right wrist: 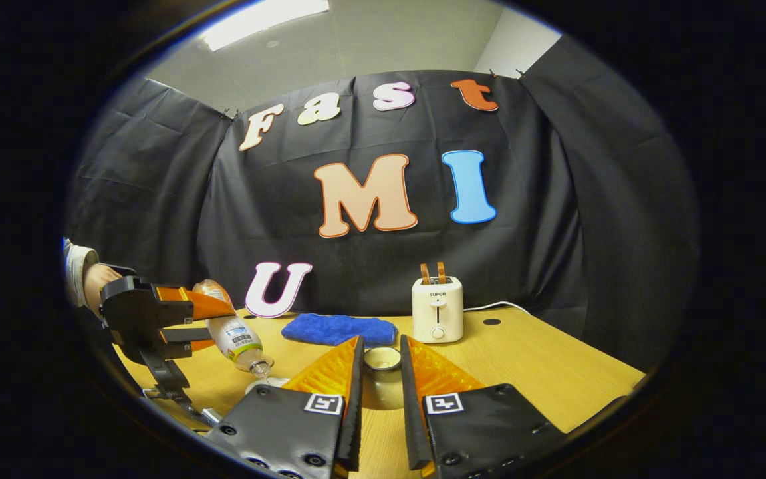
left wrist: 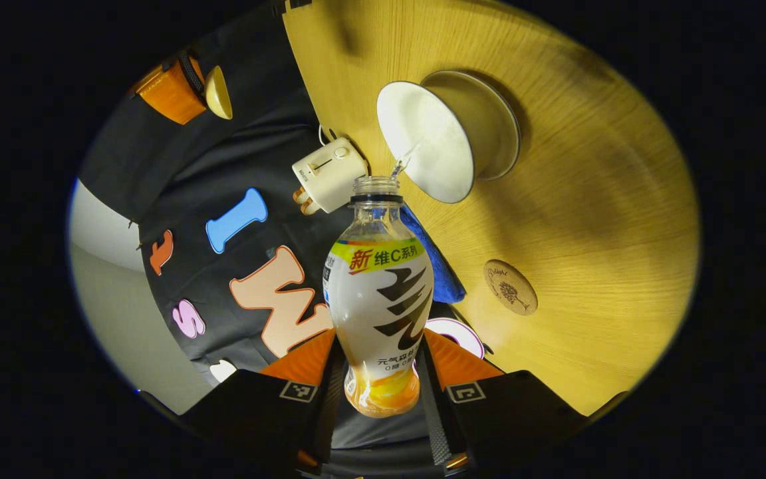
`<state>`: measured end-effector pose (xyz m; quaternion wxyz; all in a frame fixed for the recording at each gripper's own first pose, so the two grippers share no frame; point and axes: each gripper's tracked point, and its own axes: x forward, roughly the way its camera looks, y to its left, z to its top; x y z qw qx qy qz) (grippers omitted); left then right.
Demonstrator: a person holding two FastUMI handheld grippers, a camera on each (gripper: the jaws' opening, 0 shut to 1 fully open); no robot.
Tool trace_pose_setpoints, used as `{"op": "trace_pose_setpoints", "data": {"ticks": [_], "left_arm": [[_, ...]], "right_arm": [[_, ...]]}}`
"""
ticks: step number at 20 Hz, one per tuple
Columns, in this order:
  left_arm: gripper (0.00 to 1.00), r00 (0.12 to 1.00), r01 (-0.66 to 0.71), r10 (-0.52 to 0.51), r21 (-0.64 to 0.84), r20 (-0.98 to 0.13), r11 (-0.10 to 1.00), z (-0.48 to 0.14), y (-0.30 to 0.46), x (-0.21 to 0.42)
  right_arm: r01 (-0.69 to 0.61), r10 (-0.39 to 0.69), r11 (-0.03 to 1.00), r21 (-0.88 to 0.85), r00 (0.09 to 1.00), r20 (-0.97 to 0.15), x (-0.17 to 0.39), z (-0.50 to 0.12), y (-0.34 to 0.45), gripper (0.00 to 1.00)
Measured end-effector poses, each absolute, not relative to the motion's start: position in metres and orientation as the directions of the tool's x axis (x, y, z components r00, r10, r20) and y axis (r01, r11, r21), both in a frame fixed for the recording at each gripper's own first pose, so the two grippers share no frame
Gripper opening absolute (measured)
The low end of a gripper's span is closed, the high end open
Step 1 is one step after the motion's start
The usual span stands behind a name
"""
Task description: Open the teacup lid with one hand, grasp the water bottle and pour water into the teacup with the other hand; after pouring, place the water bottle on the coaster and then close the teacup lid.
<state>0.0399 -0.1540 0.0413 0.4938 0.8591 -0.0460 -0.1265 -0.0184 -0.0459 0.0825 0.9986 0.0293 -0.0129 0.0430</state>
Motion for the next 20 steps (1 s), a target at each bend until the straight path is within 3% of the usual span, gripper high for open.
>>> {"op": "trace_pose_setpoints", "data": {"ticks": [10,16,20], "left_arm": [[0.55,0.959,0.067,-0.21,0.869,-0.192,-0.49,0.03,-0.153,0.033],[0.55,0.947,0.164,-0.197,0.909,-0.254,-0.383,0.002,-0.14,0.032],[0.54,0.926,0.28,-0.202,0.939,-0.32,-0.201,-0.02,-0.136,0.028]], "right_arm": [[-0.095,0.093,0.993,0.071,0.995,0.03,-0.019,0.085,-0.046,0.31],[-0.104,0.102,0.992,0.072,0.994,0.028,-0.019,0.085,-0.042,0.32],[-0.114,0.112,0.991,0.064,0.993,0.02,-0.018,0.081,-0.036,0.31]]}}
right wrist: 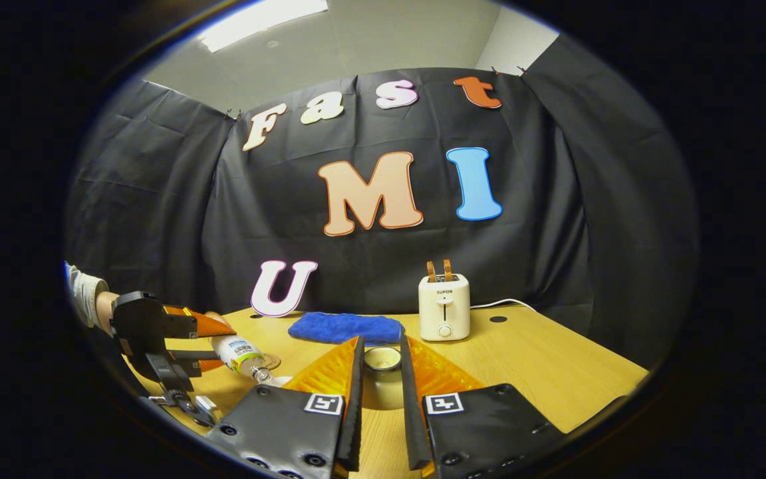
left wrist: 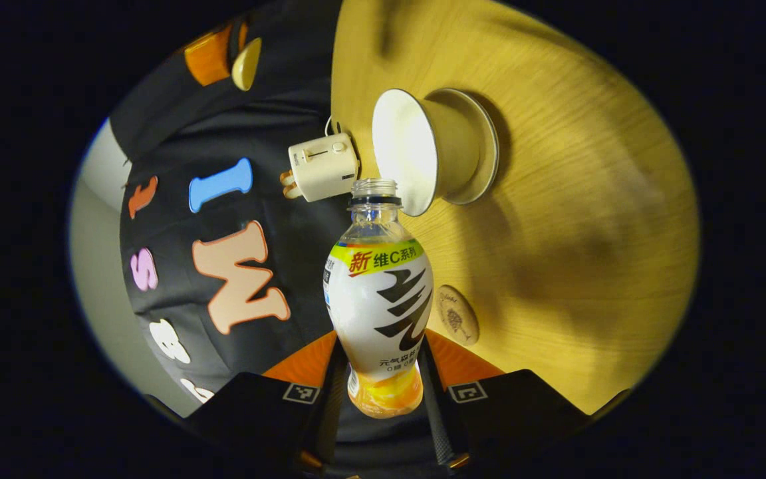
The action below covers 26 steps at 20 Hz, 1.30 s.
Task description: Open the teacup lid with one hand, grasp the water bottle and pour water into the teacup with the other hand; after pouring, place the water bottle on the coaster and then close the teacup lid.
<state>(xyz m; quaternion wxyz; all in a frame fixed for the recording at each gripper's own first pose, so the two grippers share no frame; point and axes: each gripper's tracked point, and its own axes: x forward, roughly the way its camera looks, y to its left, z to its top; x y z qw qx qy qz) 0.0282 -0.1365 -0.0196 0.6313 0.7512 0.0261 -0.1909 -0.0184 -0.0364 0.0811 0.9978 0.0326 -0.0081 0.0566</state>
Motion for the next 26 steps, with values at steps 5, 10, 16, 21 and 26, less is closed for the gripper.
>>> {"op": "trace_pose_setpoints", "data": {"ticks": [5,10,16,21,26], "left_arm": [[0.54,0.915,0.342,-0.236,0.939,-0.327,0.027,-0.024,-0.14,0.025],[0.54,0.916,0.378,-0.286,0.847,-0.282,0.374,-0.012,-0.152,0.026],[0.52,0.907,0.421,-0.338,0.59,-0.251,0.689,0.002,-0.164,0.029],[0.54,0.924,0.377,-0.324,0.331,-0.205,0.865,0.013,-0.149,0.05],[0.54,0.928,0.332,-0.315,0.056,-0.201,0.942,0.011,-0.129,0.076]], "right_arm": [[-0.119,0.118,0.991,0.06,0.993,0.014,-0.017,0.079,-0.033,0.29],[-0.129,0.128,0.99,0.065,0.992,0.008,-0.017,0.077,-0.029,0.31],[-0.152,0.152,0.986,0.067,0.988,-0.001,-0.018,0.073,-0.019,0.31],[-0.167,0.168,0.984,0.062,0.986,-0.014,-0.016,0.068,-0.011,0.29],[-0.168,0.169,0.984,0.053,0.985,-0.027,-0.015,0.063,-0.009,0.32]]}}
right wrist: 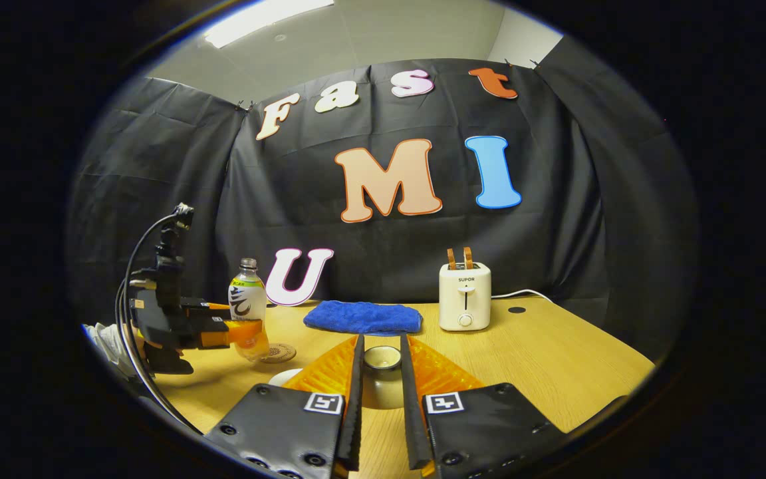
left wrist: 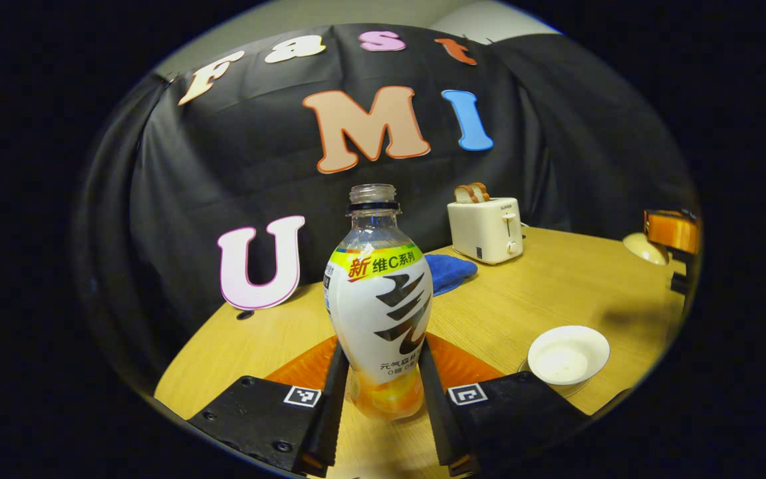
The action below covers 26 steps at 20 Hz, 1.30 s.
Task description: Open the teacup lid with one hand, grasp the water bottle and pour water into the teacup with the other hand; after pouring, place the water bottle on the coaster and then close the teacup lid.
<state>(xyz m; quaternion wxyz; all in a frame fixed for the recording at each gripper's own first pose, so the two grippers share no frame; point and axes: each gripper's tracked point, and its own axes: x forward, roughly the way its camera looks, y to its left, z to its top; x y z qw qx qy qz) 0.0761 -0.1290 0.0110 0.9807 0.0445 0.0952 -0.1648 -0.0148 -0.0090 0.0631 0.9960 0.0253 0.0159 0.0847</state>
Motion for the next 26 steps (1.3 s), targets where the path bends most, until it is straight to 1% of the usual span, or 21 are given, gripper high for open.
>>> {"op": "trace_pose_setpoints", "data": {"ticks": [3,5,7,8,9,13,14,15,16,18,20,21,22,23,24,25,26], "left_arm": [[0.54,0.94,0.288,-0.285,-0.013,-0.186,0.958,0.008,-0.117,0.096],[0.55,0.942,0.279,-0.276,-0.013,-0.19,0.96,0.003,-0.115,0.107],[0.54,0.947,0.271,-0.268,-0.008,-0.178,0.962,0.002,-0.115,0.118],[0.54,0.948,0.268,-0.266,-0.007,-0.174,0.963,0.002,-0.117,0.122],[0.54,0.949,0.266,-0.264,-0.009,-0.174,0.964,0.0,-0.119,0.127],[0.55,0.94,0.271,-0.271,-0.029,-0.208,0.962,-0.013,-0.125,0.133],[0.55,0.944,0.265,-0.266,-0.032,-0.195,0.964,-0.011,-0.124,0.134],[0.55,0.947,0.26,-0.262,-0.037,-0.184,0.965,-0.011,-0.124,0.136],[0.56,0.946,0.254,-0.256,-0.033,-0.2,0.967,-0.013,-0.121,0.132],[0.6,0.948,0.255,-0.257,-0.038,-0.187,0.966,-0.013,-0.122,0.132],[0.63,0.948,0.249,-0.252,-0.04,-0.194,0.968,-0.014,-0.12,0.133],[0.66,0.948,0.248,-0.251,-0.041,-0.196,0.968,-0.015,-0.119,0.133],[0.66,0.947,0.244,-0.247,-0.04,-0.205,0.969,-0.018,-0.119,0.131],[0.67,0.947,0.239,-0.242,-0.04,-0.213,0.97,-0.02,-0.117,0.131],[0.68,0.947,0.236,-0.239,-0.042,-0.214,0.971,-0.021,-0.117,0.13],[0.73,0.945,0.239,-0.242,-0.042,-0.218,0.97,-0.022,-0.118,0.128],[0.76,0.945,0.241,-0.242,-0.033,-0.219,0.97,-0.024,-0.118,0.128]], "right_arm": [[-0.165,0.168,0.985,0.056,0.985,-0.038,-0.013,0.059,-0.009,0.31],[-0.164,0.166,0.985,0.053,0.985,-0.049,-0.01,0.054,-0.009,0.32],[-0.161,0.164,0.986,0.046,0.985,-0.058,-0.01,0.051,-0.008,0.29],[-0.162,0.165,0.986,0.04,0.984,-0.062,-0.009,0.049,-0.007,0.32],[-0.165,0.167,0.986,0.037,0.984,-0.065,-0.009,0.048,-0.006,0.32],[-0.167,0.169,0.985,0.035,0.983,-0.07,-0.007,0.046,-0.005,0.31],[-0.166,0.168,0.985,0.038,0.983,-0.07,-0.008,0.046,-0.006,0.32],[-0.166,0.168,0.985,0.042,0.983,-0.071,-0.008,0.045,-0.007,0.31],[-0.165,0.168,0.985,0.047,0.983,-0.072,-0.007,0.045,-0.007,0.31],[-0.164,0.168,0.985,0.051,0.983,-0.073,-0.007,0.045,-0.007,0.32],[-0.168,0.17,0.985,0.046,0.983,-0.07,-0.008,0.045,-0.005,0.31],[-0.17,0.172,0.985,0.044,0.983,-0.069,-0.007,0.045,-0.004,0.32],[-0.173,0.176,0.984,0.043,0.982,-0.071,-0.008,0.044,-0.002,0.32],[-0.177,0.18,0.983,0.044,0.981,-0.074,-0.007,0.043,-0.001,0.29],[-0.18,0.182,0.983,0.043,0.98,-0.076,-0.007,0.042,0.001,0.32],[-0.181,0.184,0.983,0.043,0.98,-0.079,-0.006,0.041,0.002,0.32],[-0.183,0.186,0.982,0.04,0.979,-0.08,-0.007,0.04,0.003,0.31]]}}
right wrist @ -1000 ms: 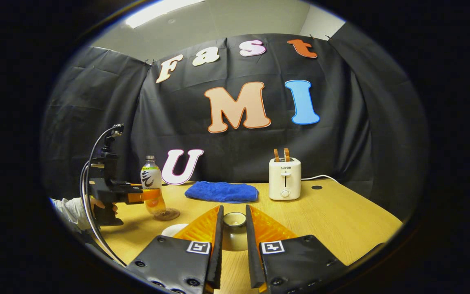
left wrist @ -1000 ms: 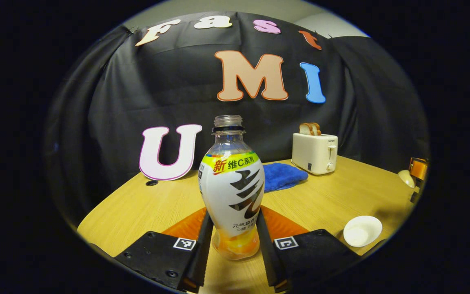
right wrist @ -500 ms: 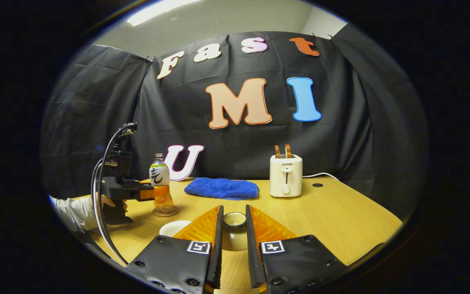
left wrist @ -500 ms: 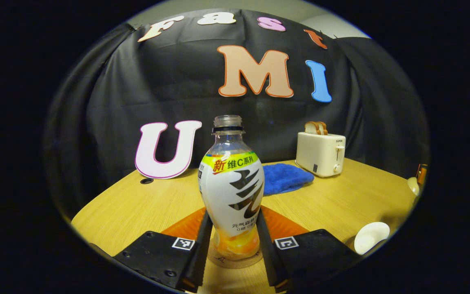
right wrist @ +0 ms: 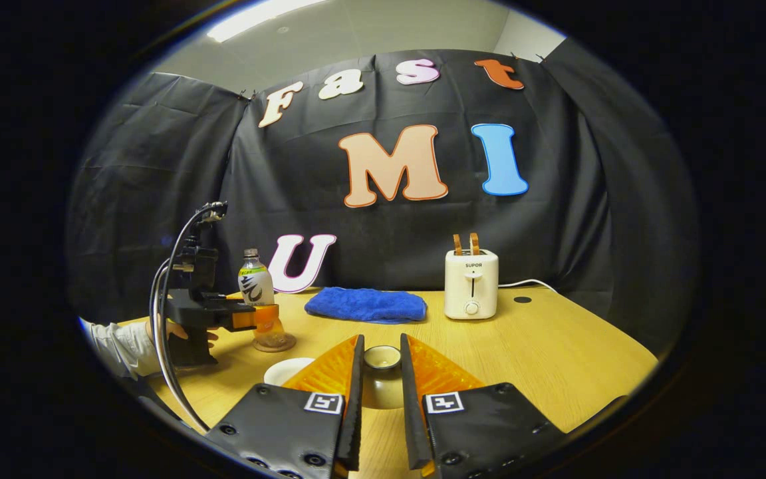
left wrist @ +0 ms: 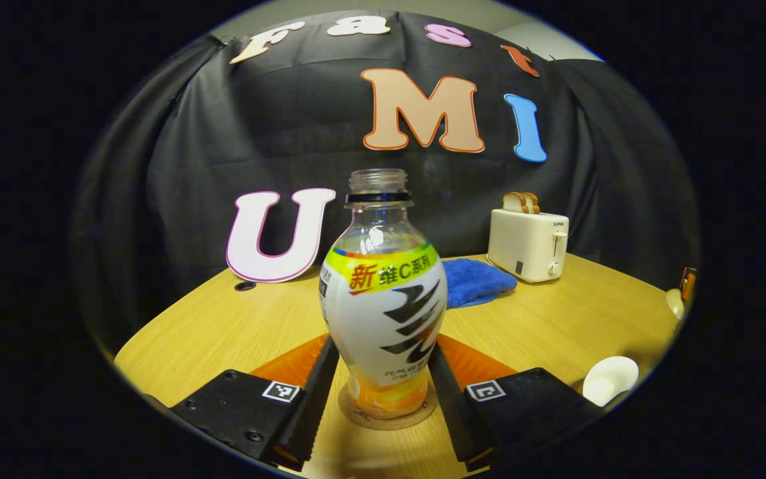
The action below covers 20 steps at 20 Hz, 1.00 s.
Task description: Open the teacup lid with one hand, grasp the water bottle and pour water into the teacup with the other hand; after pouring, place the water bottle on the coaster and then close the teacup lid.
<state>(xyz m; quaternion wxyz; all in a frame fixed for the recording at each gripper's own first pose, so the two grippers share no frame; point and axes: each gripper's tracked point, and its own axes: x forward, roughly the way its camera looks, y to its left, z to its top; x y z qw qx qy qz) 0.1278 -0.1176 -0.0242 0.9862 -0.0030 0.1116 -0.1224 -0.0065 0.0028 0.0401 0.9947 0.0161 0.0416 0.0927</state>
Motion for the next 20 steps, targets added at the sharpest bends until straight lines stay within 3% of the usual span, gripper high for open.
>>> {"op": "trace_pose_setpoints", "data": {"ticks": [4,7,20], "left_arm": [[0.82,0.948,0.241,-0.236,-0.003,-0.213,0.971,-0.025,-0.114,0.123],[0.97,0.959,0.215,-0.209,0.011,-0.19,0.976,-0.021,-0.107,0.113],[0.96,0.98,0.18,-0.177,0.014,-0.094,0.984,-0.006,-0.073,0.041]], "right_arm": [[-0.2,0.203,0.979,0.043,0.975,-0.087,-0.005,0.035,0.01,0.32],[-0.212,0.216,0.976,0.052,0.972,-0.088,-0.005,0.033,0.016,0.31],[-0.322,0.332,0.939,0.12,0.941,-0.071,0.002,0.01,0.082,0.31]]}}
